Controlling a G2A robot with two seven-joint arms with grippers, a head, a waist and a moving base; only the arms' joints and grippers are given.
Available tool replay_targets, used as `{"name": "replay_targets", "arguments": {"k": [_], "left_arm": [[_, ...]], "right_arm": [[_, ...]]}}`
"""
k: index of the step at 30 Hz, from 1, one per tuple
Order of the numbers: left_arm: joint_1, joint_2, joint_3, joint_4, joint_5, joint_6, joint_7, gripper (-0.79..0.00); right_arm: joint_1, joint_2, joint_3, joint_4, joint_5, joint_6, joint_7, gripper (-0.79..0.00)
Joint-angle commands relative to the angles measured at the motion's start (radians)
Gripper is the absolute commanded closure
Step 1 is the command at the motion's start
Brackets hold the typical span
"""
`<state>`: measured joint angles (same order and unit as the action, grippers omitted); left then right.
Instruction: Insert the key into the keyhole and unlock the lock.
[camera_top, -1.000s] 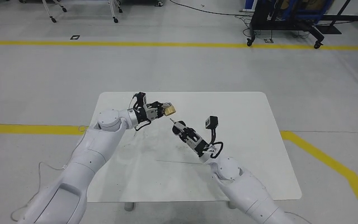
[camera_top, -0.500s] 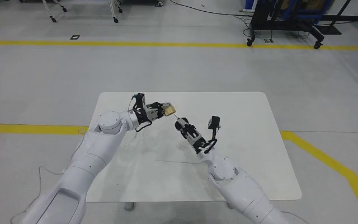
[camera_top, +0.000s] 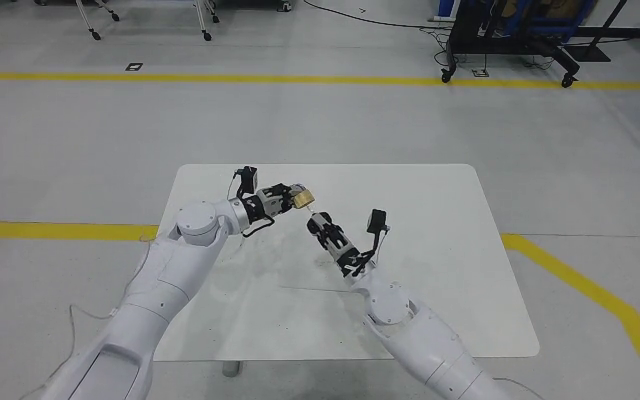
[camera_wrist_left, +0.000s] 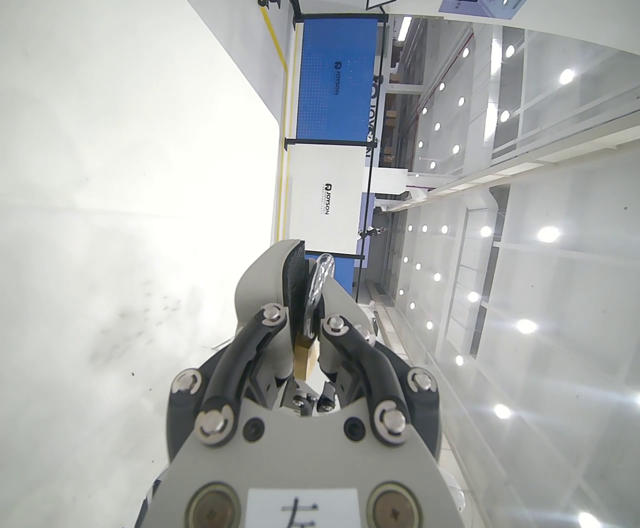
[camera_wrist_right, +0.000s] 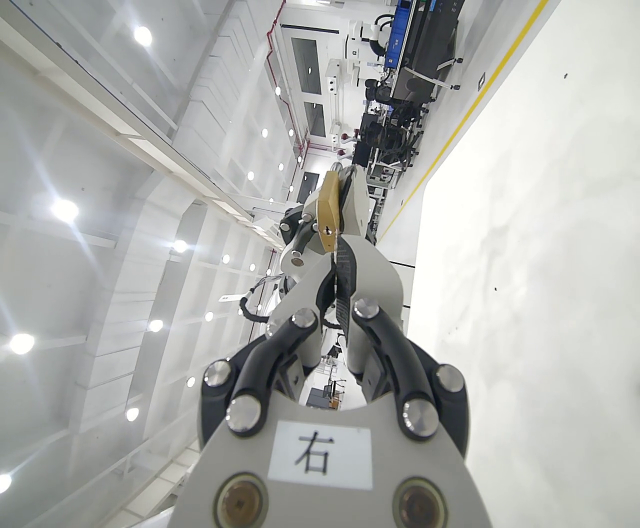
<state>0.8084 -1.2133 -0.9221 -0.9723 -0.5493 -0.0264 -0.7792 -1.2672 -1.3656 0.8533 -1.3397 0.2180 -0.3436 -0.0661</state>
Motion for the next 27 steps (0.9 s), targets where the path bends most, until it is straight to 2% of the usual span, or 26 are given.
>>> {"name": "replay_targets", "arguments": {"k": [1, 27], "left_arm": [[0.005, 0.0, -0.004, -0.007, 0.008, 0.002, 0.003, 0.0], [0.046, -0.002, -0.043, -0.068, 0.093, 0.01, 0.04, 0.0]], "right_arm": [[-0.003, -0.003, 0.004, 0.0, -0.001, -0.006, -0.004, 0.0], [-0.029, -0.033, 0.036, -0.013, -0.06, 0.03, -0.034, 0.0]]}}
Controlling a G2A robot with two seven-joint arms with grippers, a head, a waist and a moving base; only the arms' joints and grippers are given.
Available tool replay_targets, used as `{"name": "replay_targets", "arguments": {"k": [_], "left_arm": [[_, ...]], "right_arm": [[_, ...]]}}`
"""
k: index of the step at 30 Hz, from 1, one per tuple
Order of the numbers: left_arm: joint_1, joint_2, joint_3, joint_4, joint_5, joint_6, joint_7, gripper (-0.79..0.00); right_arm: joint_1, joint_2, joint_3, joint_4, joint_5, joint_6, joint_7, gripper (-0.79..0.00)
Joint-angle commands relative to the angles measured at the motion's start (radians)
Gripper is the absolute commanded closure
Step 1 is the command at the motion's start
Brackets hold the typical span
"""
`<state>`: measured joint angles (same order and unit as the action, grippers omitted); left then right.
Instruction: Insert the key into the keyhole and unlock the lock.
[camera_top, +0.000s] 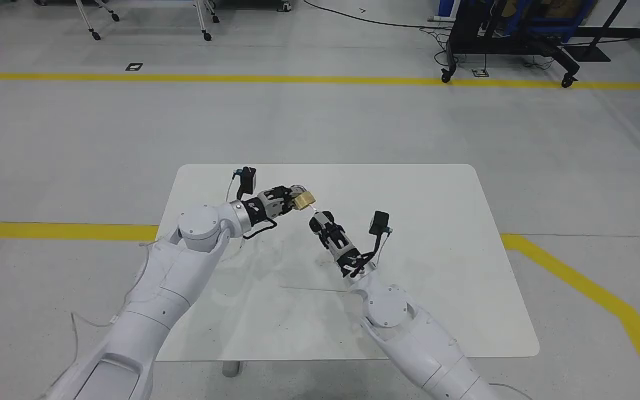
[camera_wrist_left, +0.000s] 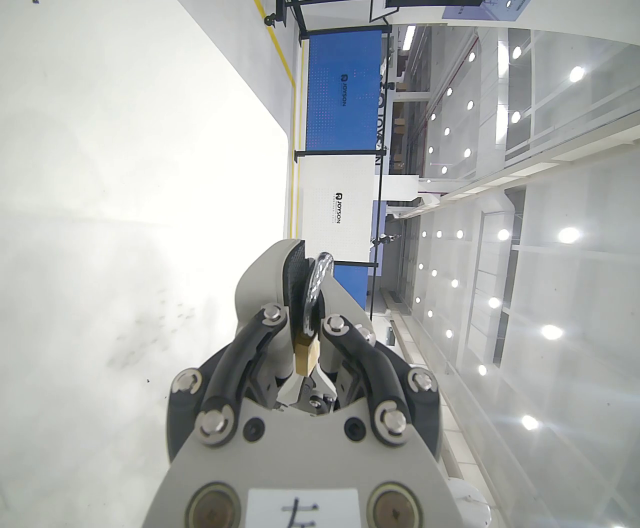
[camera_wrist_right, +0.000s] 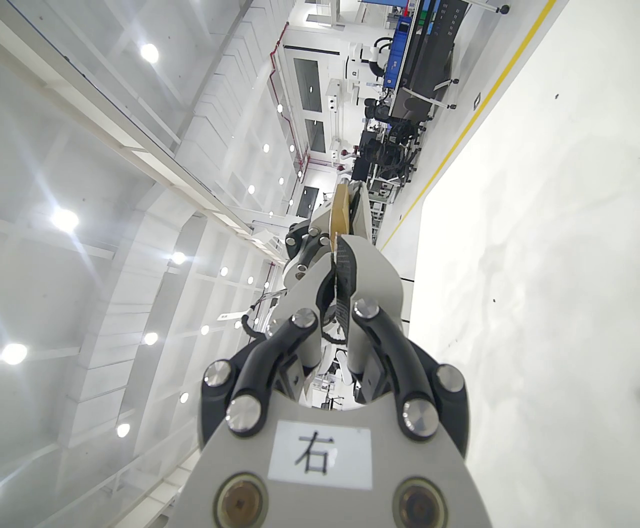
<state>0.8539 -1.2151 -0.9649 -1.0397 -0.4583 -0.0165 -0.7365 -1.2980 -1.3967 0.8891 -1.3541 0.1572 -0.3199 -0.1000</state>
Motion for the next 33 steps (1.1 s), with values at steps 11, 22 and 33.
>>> {"name": "replay_targets", "arguments": {"k": [11, 22, 33], "left_arm": [[0.008, -0.003, -0.016, -0.006, 0.02, -0.002, -0.005, 0.0], [0.014, -0.005, -0.032, -0.012, 0.034, 0.0, -0.002, 0.0], [0.018, -0.008, -0.038, -0.016, 0.056, -0.002, -0.01, 0.0]], "right_arm": [[0.006, -0.017, 0.003, 0.014, -0.01, 0.024, 0.005, 0.0], [-0.014, -0.022, 0.023, -0.004, -0.022, 0.023, 0.027, 0.0], [-0.006, -0.033, 0.034, 0.0, -0.016, 0.051, 0.045, 0.0]]}}
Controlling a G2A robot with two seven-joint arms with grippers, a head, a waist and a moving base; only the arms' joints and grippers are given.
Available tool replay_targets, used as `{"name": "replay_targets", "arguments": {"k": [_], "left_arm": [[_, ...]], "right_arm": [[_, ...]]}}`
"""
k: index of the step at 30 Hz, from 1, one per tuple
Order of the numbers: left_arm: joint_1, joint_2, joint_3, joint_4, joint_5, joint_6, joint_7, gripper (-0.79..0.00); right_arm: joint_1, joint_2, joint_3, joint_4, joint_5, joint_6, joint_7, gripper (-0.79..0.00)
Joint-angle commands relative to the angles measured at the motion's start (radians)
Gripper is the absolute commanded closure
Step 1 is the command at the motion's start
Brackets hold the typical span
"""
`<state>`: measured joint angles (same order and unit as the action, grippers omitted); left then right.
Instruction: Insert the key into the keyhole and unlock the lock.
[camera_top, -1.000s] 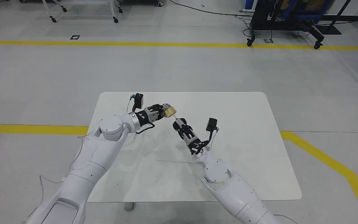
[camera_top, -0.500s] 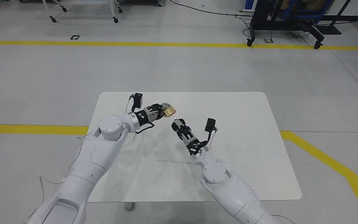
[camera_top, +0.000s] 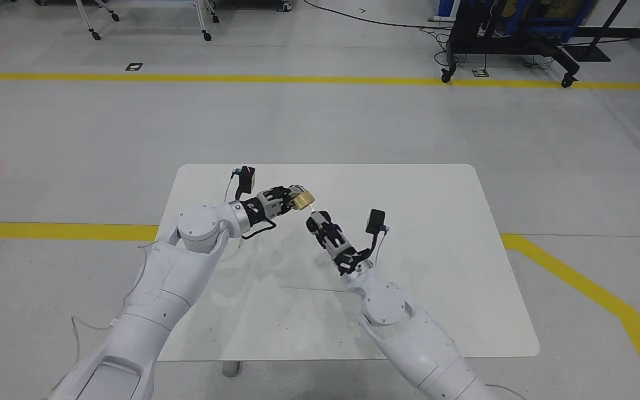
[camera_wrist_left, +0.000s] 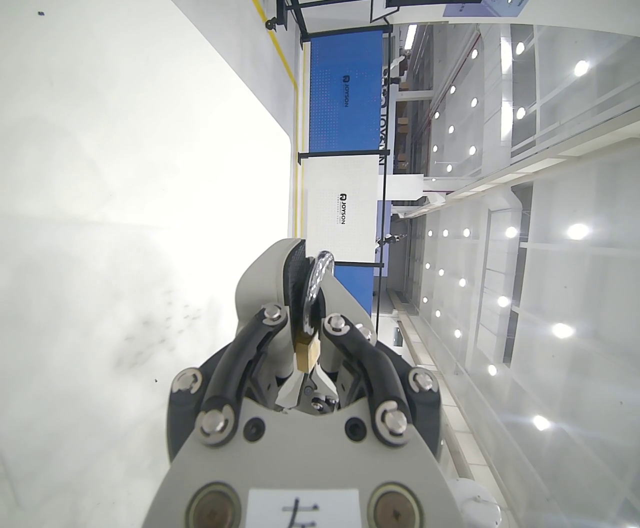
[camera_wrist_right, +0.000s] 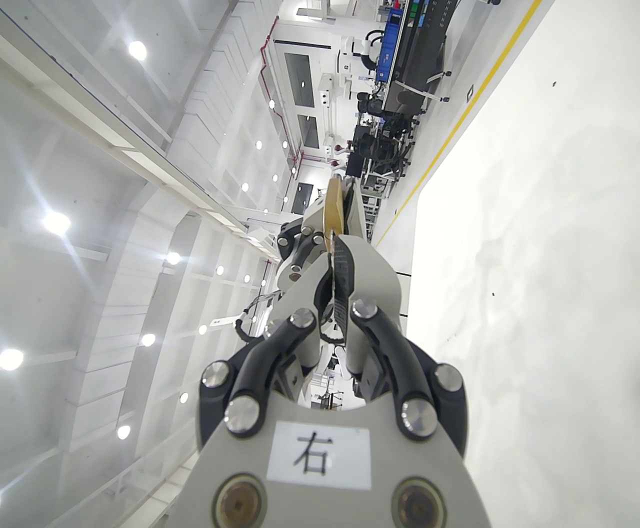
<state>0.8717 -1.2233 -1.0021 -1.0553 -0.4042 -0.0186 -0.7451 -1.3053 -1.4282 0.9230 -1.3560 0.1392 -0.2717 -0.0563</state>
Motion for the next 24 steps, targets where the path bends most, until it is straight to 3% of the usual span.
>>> {"name": "replay_targets", "arguments": {"k": [1, 24], "left_arm": [[0.001, 0.0, -0.002, 0.0, 0.003, 0.0, -0.002, 0.0], [0.009, -0.003, -0.023, -0.008, 0.035, -0.006, -0.023, 0.0]], "right_arm": [[0.003, -0.003, -0.001, 0.004, 0.003, 0.005, 0.004, 0.0], [-0.022, -0.015, 0.02, -0.008, -0.03, -0.007, 0.034, 0.0]]}}
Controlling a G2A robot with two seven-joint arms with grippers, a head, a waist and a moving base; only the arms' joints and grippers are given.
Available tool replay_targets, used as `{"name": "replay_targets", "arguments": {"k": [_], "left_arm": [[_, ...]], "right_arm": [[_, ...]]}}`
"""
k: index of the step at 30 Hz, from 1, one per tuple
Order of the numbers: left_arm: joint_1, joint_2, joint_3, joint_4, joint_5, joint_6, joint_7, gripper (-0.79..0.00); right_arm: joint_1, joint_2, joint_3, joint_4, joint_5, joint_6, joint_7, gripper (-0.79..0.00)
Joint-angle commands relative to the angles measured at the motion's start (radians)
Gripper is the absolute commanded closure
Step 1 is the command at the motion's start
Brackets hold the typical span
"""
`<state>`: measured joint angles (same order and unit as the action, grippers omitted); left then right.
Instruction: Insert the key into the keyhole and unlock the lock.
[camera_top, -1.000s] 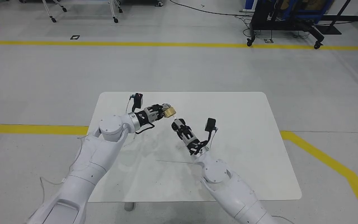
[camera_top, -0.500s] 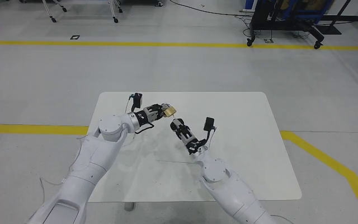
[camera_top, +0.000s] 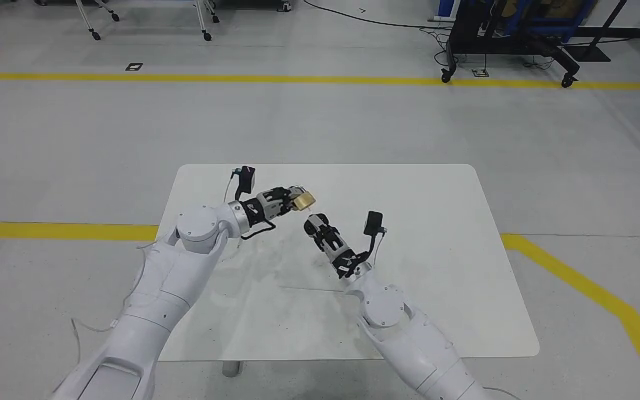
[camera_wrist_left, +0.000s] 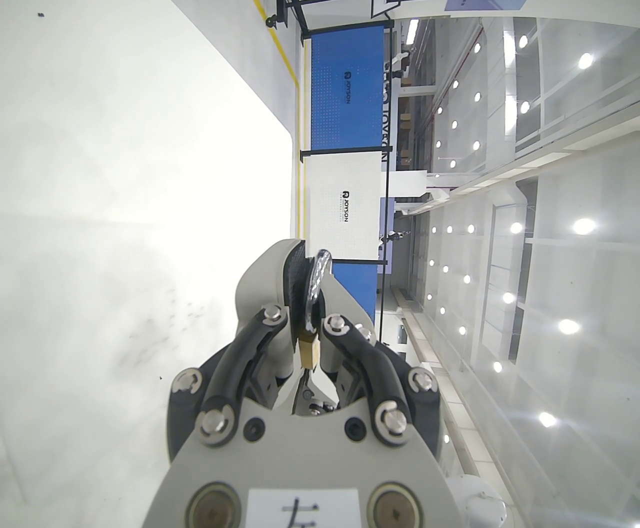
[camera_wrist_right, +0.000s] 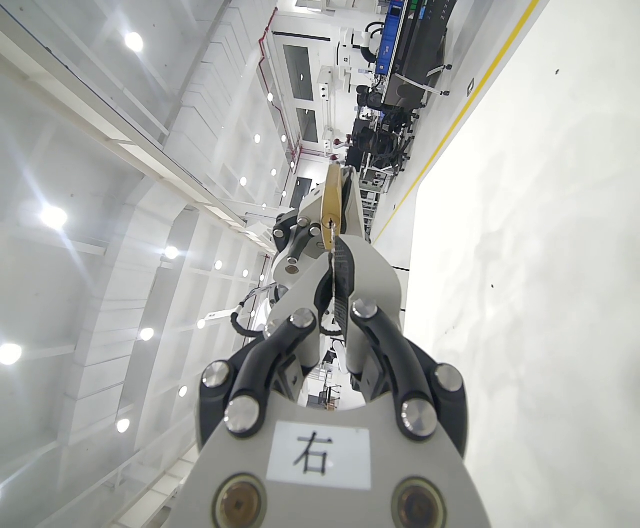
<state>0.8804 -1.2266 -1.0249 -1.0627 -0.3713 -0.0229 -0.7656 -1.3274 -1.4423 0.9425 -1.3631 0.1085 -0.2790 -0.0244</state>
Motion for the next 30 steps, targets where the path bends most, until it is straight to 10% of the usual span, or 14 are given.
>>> {"name": "replay_targets", "arguments": {"k": [1, 28, 29, 30], "left_arm": [[0.001, 0.0, -0.002, 0.0, 0.004, -0.002, -0.006, 0.0], [-0.005, -0.004, 0.01, -0.004, 0.063, -0.038, -0.089, 0.0], [-0.006, -0.004, 0.008, -0.001, 0.061, -0.038, -0.091, 0.0], [-0.007, -0.004, 0.006, 0.001, 0.056, -0.039, -0.092, 0.0]], "right_arm": [[0.0, -0.001, 0.002, -0.001, 0.0, 0.001, 0.004, 0.0], [-0.015, -0.007, 0.038, -0.027, -0.022, 0.045, 0.039, 0.0], [-0.015, -0.008, 0.038, -0.029, -0.02, 0.045, 0.036, -0.025], [-0.015, -0.009, 0.038, -0.03, -0.021, 0.044, 0.035, -0.613]]}}
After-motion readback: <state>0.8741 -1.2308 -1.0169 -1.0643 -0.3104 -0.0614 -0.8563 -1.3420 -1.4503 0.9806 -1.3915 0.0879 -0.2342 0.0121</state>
